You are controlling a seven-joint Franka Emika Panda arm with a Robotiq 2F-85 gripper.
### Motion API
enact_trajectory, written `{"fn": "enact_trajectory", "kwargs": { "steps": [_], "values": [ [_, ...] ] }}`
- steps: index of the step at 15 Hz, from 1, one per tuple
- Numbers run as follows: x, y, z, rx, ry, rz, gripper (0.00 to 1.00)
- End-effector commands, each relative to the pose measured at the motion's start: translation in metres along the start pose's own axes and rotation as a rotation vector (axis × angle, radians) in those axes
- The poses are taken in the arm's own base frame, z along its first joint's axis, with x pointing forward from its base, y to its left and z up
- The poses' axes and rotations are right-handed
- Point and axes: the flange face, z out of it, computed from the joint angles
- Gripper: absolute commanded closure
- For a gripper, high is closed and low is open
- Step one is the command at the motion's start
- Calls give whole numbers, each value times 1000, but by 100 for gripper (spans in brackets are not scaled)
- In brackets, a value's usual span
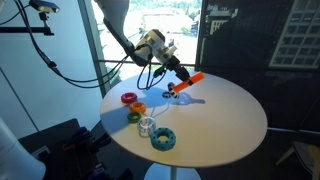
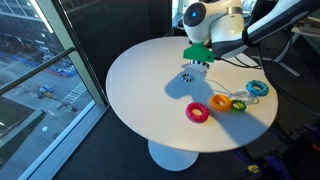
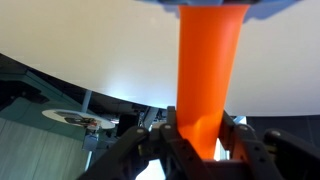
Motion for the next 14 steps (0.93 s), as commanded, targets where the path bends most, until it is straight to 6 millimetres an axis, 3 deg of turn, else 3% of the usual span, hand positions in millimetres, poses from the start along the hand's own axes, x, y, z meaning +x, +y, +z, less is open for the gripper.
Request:
{"fn": "enact_trajectory", "kwargs": {
  "steps": [1, 14],
  "values": [
    [0, 3, -1, 1, 26, 10, 84],
    [-11, 3, -4, -1, 51, -12, 84]
  ]
}}
